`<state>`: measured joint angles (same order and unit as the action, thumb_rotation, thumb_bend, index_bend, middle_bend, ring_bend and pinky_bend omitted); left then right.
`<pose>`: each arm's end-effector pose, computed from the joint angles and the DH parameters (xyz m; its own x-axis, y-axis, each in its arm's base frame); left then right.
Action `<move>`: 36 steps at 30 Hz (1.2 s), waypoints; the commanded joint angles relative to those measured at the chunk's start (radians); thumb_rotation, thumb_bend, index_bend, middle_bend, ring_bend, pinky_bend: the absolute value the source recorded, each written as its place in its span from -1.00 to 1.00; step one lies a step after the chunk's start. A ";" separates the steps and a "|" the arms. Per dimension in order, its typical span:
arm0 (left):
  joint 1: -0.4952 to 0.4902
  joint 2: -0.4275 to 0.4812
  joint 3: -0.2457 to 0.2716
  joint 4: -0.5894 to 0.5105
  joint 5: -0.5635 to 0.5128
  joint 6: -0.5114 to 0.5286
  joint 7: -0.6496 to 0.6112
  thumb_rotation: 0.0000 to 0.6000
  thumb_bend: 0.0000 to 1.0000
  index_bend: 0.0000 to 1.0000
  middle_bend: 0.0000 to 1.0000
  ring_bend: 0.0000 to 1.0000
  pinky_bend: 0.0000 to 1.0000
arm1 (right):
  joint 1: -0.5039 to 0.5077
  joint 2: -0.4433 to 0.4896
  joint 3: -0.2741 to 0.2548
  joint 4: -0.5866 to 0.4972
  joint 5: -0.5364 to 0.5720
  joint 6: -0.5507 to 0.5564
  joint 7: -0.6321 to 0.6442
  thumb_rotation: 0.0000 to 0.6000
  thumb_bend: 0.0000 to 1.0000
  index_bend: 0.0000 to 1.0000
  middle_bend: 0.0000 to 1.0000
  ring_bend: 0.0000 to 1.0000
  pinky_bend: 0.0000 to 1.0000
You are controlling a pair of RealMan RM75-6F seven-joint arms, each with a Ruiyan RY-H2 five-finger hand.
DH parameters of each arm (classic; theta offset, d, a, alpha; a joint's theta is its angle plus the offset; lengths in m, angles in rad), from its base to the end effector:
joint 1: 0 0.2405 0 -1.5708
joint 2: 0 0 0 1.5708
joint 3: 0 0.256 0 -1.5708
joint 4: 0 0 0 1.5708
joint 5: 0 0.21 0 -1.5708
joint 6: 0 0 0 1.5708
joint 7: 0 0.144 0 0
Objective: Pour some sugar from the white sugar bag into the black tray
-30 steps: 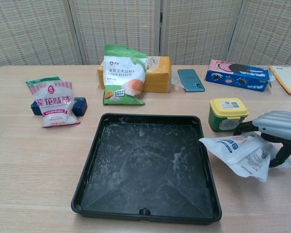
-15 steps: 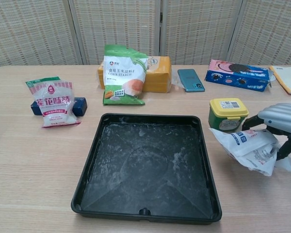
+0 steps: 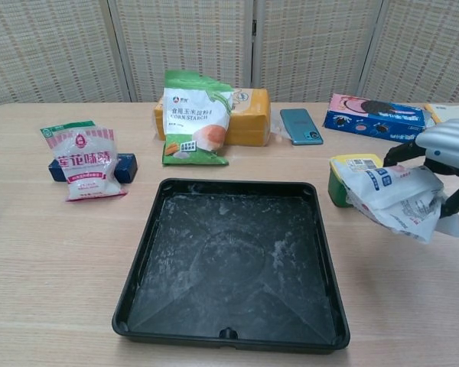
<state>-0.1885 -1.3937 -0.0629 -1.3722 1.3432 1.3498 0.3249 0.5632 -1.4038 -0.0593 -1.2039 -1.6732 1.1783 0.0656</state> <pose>-0.3337 0.2175 0.0814 0.6185 0.1061 0.7786 0.7806 0.0305 -0.6243 -0.2561 -0.3003 0.0406 0.6077 -0.1334 0.7829 -0.7006 -0.5544 0.4493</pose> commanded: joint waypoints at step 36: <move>-0.001 0.064 -0.005 -0.034 0.006 -0.014 -0.108 1.00 -0.66 -1.00 -1.00 -0.93 -1.00 | 0.030 -0.260 0.110 0.110 -0.240 0.284 -0.762 1.00 -0.46 0.84 0.65 0.97 1.00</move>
<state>-0.1891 -1.3295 -0.0680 -1.4066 1.3489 1.3360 0.2169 0.5938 -1.6634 0.0508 -1.0959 -1.9128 1.4604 -0.6995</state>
